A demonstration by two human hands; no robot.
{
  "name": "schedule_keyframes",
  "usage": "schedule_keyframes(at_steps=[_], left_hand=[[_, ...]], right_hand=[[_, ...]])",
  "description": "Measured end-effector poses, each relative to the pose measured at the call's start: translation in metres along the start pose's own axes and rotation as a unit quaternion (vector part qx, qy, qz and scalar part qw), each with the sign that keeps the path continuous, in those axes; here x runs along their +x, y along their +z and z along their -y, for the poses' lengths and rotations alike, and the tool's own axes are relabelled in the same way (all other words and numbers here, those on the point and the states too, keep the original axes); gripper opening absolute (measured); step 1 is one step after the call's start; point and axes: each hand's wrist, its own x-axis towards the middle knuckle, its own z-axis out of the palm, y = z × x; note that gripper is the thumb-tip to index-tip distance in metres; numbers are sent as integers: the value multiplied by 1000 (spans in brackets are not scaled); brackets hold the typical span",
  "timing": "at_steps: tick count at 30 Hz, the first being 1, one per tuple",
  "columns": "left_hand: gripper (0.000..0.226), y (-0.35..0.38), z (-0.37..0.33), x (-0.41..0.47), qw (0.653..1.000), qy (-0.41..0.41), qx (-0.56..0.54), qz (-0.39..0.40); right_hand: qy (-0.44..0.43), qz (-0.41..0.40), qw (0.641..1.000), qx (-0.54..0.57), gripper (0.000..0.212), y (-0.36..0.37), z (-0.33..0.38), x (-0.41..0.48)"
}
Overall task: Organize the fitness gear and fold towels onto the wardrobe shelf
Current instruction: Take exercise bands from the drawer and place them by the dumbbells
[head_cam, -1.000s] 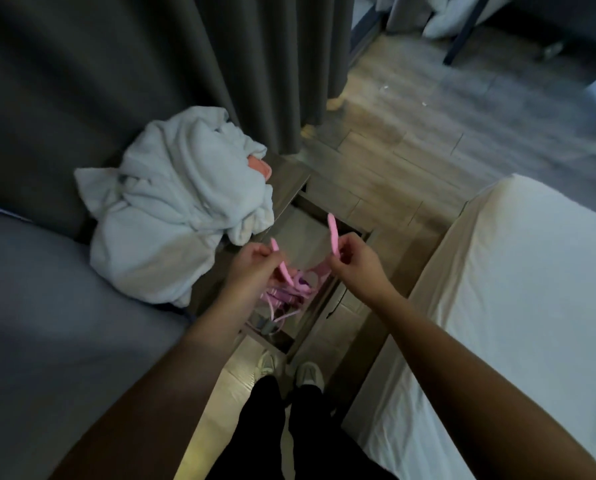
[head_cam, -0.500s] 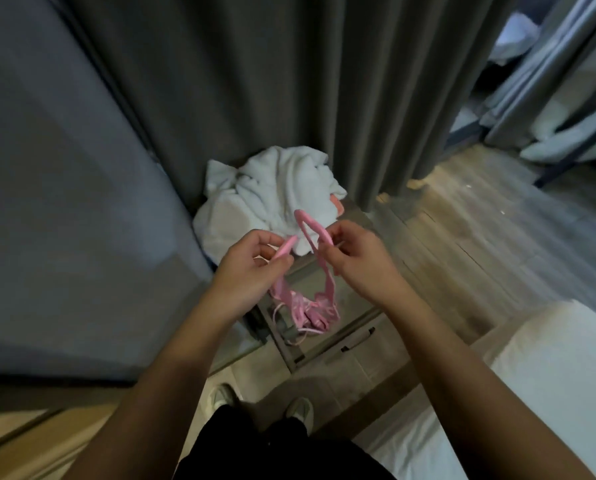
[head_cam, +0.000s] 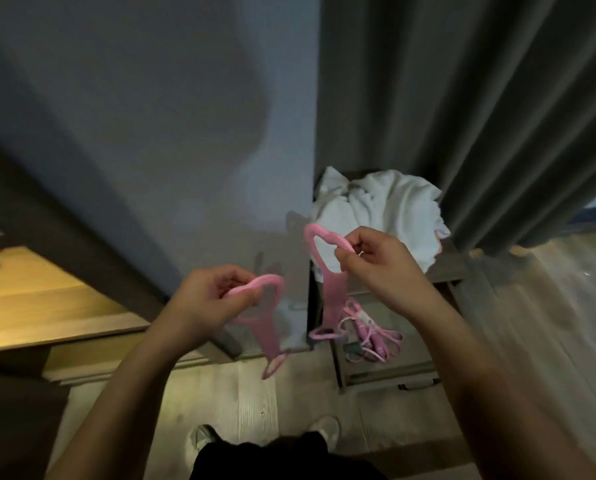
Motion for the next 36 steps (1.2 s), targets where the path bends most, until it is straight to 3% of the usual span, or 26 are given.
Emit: schedule_keyframes(at_steps=[10, 14, 20, 27, 36], left_hand=[[7, -137, 83, -69, 991, -37, 25, -126], [8, -195, 124, -103, 974, -65, 120, -183], [10, -285, 173, -136, 950, -33, 240, -195], [15, -352, 217, -157, 930, -28, 319, -180], [15, -433, 267, -173, 909, -41, 339, -238]], right_hand=[[-78, 137, 985, -74, 11, 144, 63, 27], [-150, 140, 970, -130, 8, 223, 93, 32], [-181, 125, 966, -139, 10, 336, 136, 34], [-244, 138, 953, -117, 14, 415, 170, 50], [-221, 166, 954, -117, 13, 508, 197, 74]])
